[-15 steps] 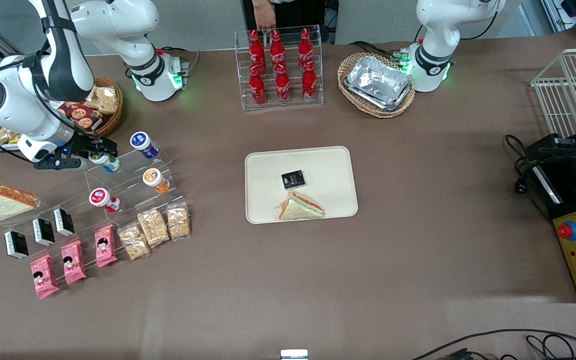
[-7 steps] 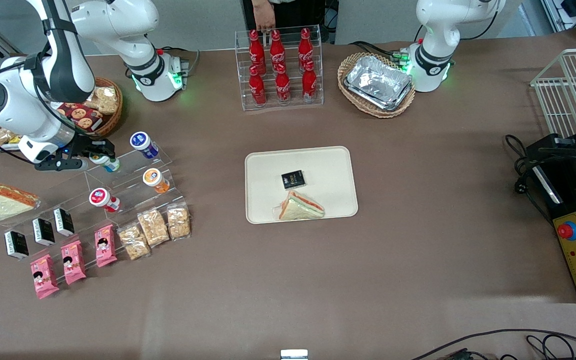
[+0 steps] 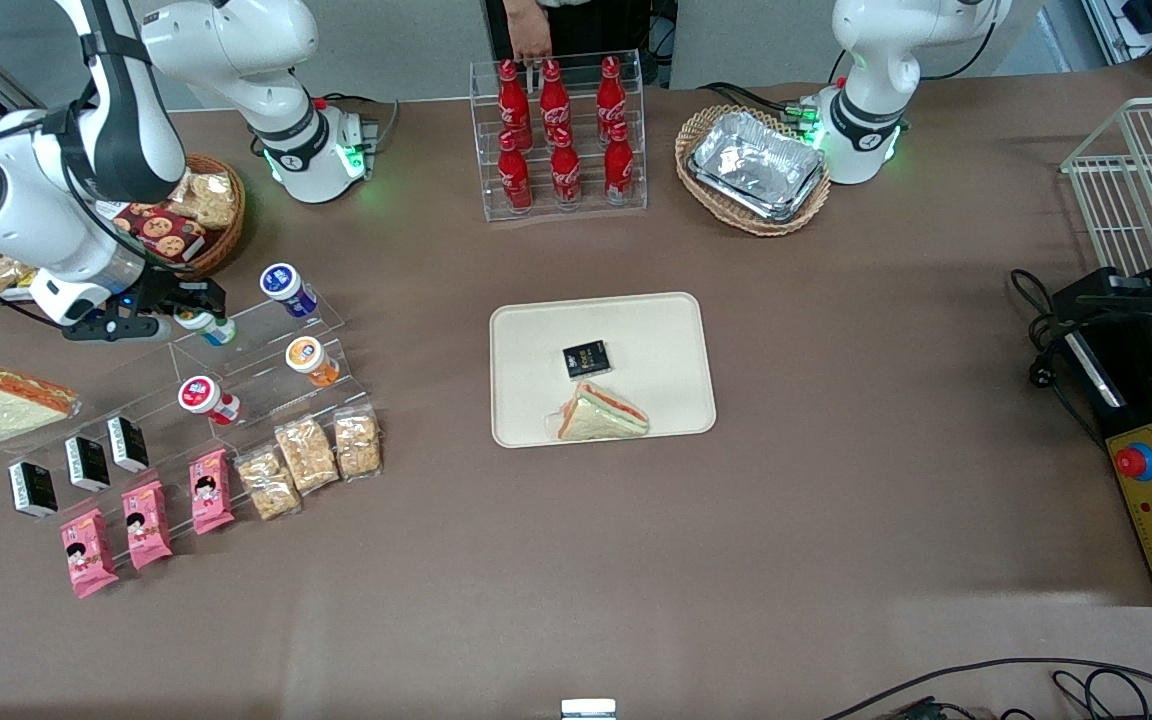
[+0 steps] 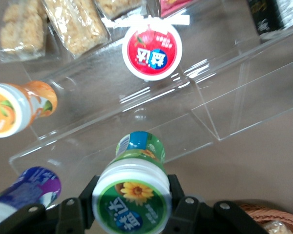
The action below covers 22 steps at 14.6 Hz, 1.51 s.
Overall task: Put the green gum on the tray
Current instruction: 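Lift the green gum bottle and carry it toward the cream tray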
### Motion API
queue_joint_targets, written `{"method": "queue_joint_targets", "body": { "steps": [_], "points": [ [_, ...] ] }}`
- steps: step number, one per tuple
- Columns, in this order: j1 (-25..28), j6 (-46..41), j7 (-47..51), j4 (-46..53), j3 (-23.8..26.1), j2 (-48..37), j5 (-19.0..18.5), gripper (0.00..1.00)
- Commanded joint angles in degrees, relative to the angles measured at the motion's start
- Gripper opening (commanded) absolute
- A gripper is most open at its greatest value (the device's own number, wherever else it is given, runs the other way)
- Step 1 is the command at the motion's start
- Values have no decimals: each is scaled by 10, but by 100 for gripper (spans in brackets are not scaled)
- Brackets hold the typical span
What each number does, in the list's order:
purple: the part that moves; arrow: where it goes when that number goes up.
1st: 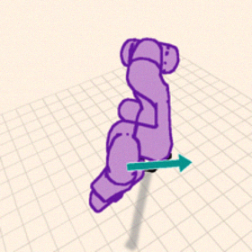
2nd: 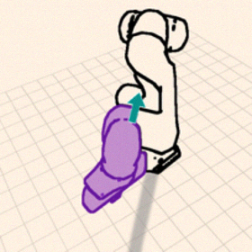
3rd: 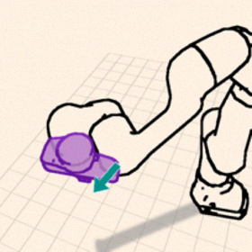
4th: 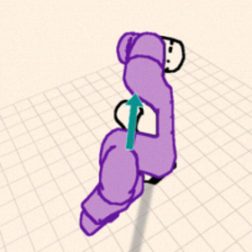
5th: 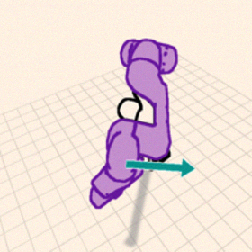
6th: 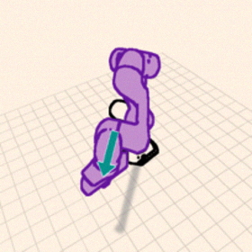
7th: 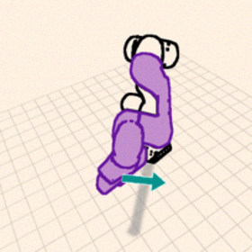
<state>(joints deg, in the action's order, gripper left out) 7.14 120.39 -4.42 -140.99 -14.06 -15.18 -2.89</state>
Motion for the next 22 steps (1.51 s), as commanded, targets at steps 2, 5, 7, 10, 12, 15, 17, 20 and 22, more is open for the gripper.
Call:
{"method": "queue_joint_targets", "body": {
  "steps": [2, 5, 7, 10, 12, 15, 17, 20, 22],
  "points": [
    [3, -145, 4, 113, 3, -20, 0, 34],
    [43, -247, 51, 209, 15, -13, 6, 32],
    [88, -282, 114, 248, 22, -13, 7, 32],
    [180, -292, 237, 287, 25, 2, 30, 32],
    [245, -288, 328, 309, 25, 28, 35, 32],
    [323, -239, 433, 322, 24, 76, 56, 30],
    [363, -188, 483, 319, 24, 117, 70, 29],
    [400, -94, 520, 300, 24, 182, 71, 24],
    [405, -40, 521, 290, 24, 230, 90, 20]
  ]
}}
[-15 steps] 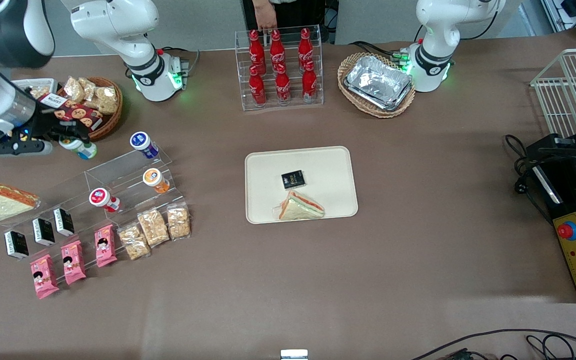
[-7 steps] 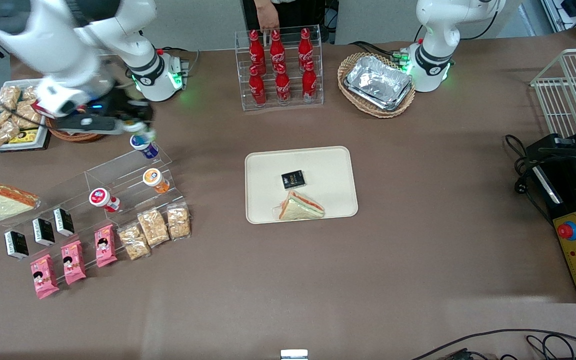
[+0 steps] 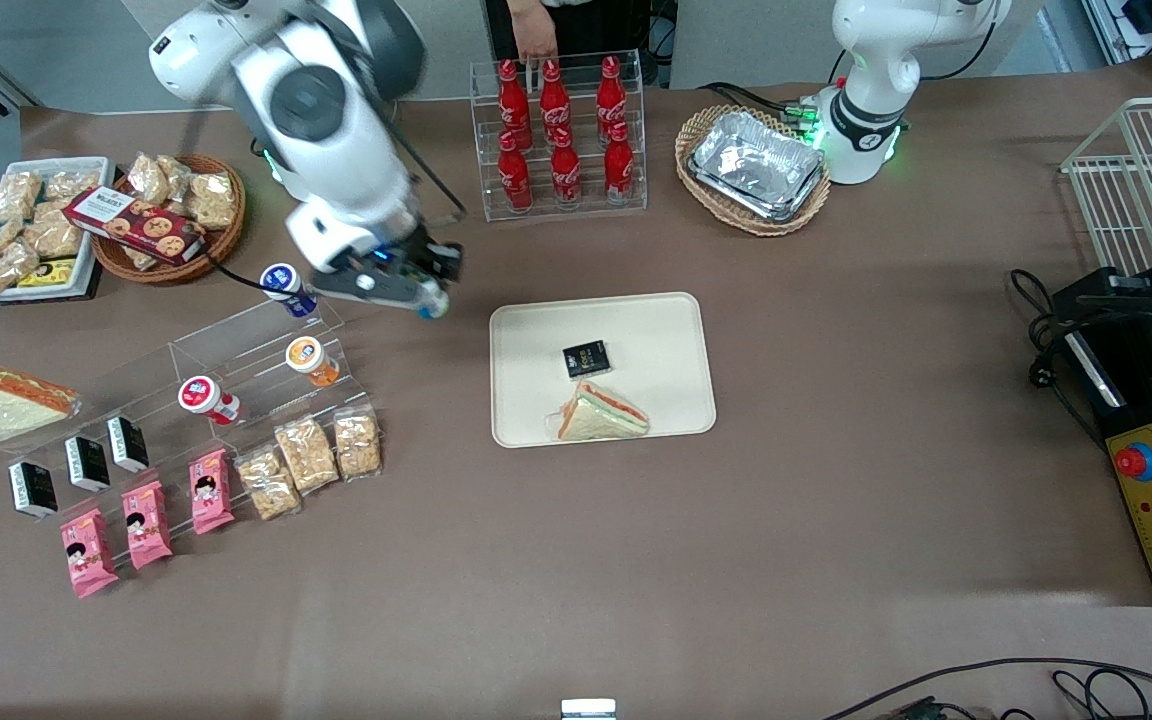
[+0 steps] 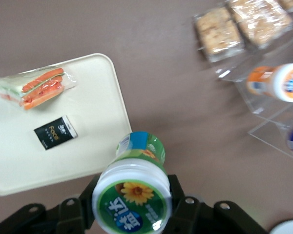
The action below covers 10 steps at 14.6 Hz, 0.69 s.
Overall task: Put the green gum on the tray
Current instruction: 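Lift the green gum bottle and carry it toward the cream tray, then lower the green gum bottle onto the tray and open the right gripper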
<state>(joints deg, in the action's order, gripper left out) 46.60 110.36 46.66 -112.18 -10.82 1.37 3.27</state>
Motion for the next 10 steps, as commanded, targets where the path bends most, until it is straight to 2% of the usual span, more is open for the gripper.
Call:
{"method": "queue_joint_targets", "body": {
  "steps": [1, 5, 7, 10],
  "points": [
    [15, 90, 11, -3, -9, 86, 39, 20],
    [44, 212, 11, -34, -8, 160, 46, 17],
    [71, 257, 11, -46, -9, 186, 71, 17],
    [82, 275, 10, -54, -7, 199, 87, 19]
  ]
}}
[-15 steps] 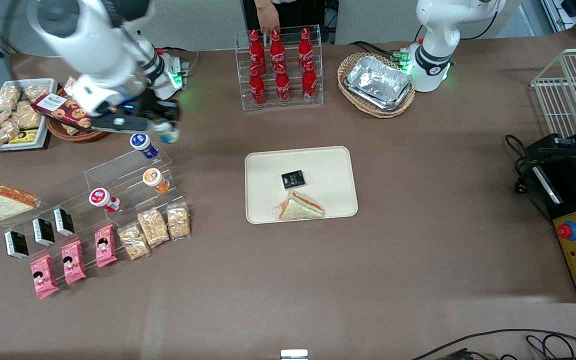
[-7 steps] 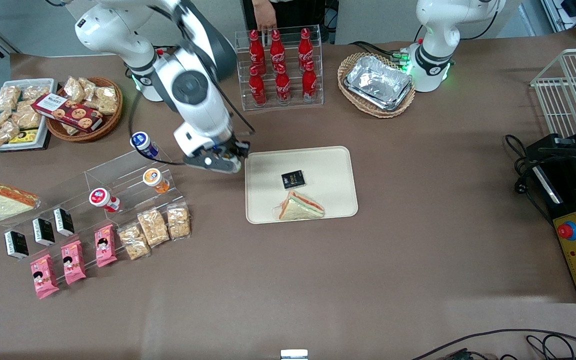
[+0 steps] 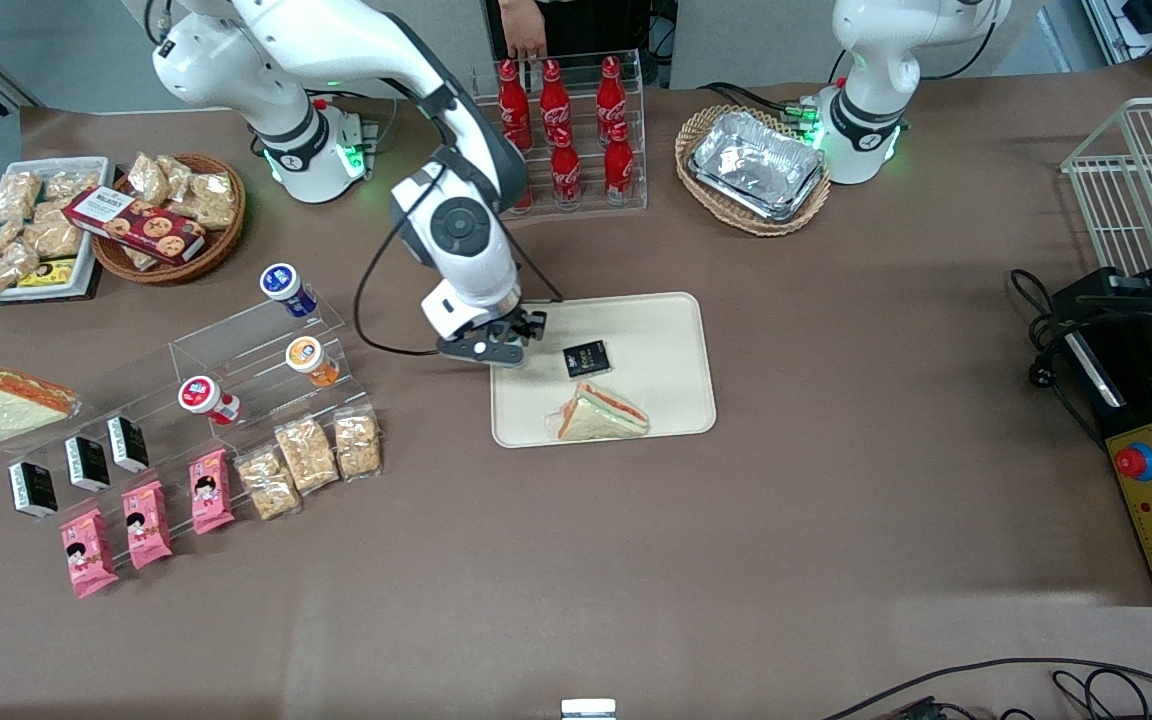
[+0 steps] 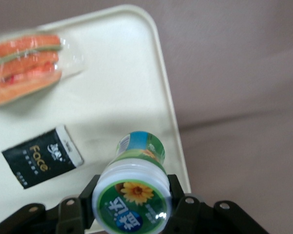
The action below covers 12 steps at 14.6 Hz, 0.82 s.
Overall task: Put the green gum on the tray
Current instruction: 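Lower the green gum bottle onto the tray and open the right gripper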
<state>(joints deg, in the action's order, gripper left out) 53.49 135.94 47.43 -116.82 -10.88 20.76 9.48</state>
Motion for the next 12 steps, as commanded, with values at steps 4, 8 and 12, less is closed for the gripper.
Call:
{"method": "queue_joint_targets", "body": {
  "steps": [4, 8, 12],
  "points": [
    [33, 66, -1, -41, 2, 6, 26, 17],
    [33, 69, -1, -48, 2, 6, 27, 20],
    [32, 68, 1, -51, 2, 4, 33, 66]
  ]
}}
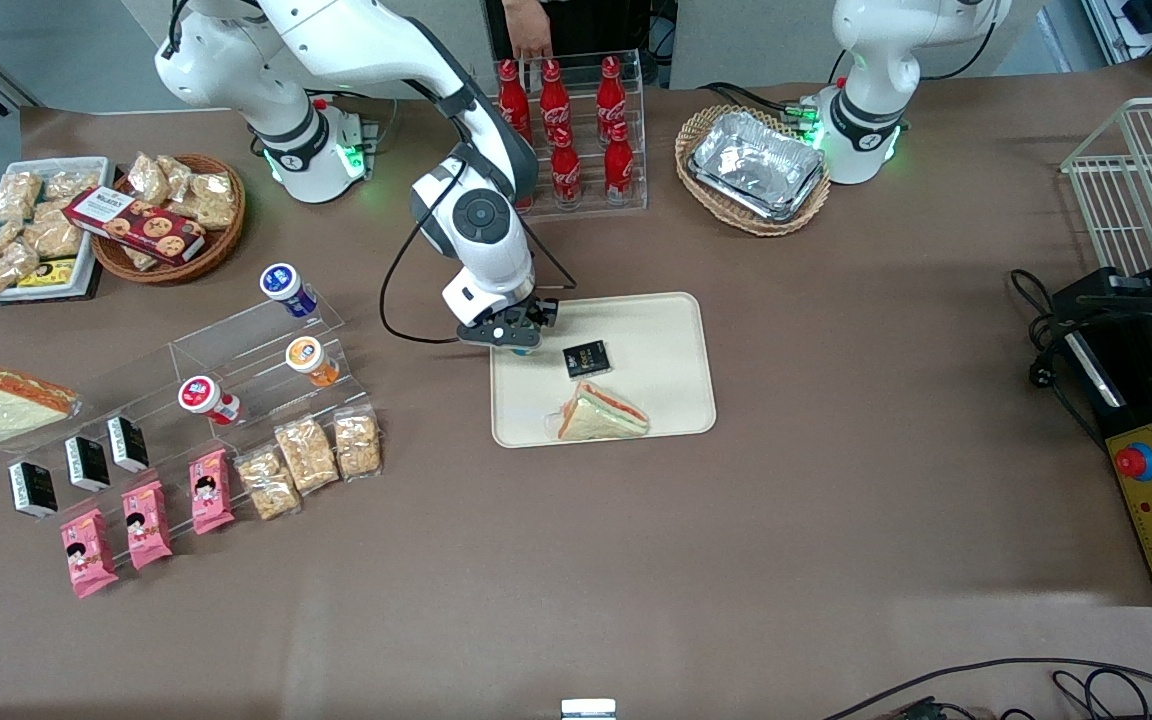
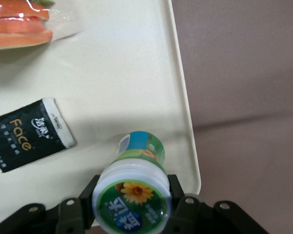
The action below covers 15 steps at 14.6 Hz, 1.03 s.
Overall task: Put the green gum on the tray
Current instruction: 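Lower the green gum bottle onto the tray and open the right gripper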
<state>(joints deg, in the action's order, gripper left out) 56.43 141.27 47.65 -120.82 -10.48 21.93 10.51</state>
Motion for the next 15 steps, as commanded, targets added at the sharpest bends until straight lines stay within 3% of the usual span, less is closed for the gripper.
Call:
{"method": "queue_joint_targets", "body": {
  "steps": [1, 3, 7, 11, 15],
  "points": [
    [4, 15, -1, -11, -3, -6, 24, 76],
    [4, 15, -1, -11, -3, -6, 24, 98],
    [4, 9, -6, -9, -5, -8, 23, 99],
    [25, -4, -5, -4, -26, -28, -29, 100],
    [-21, -151, -68, 57, -61, -111, -30, 100]
  ]
}}
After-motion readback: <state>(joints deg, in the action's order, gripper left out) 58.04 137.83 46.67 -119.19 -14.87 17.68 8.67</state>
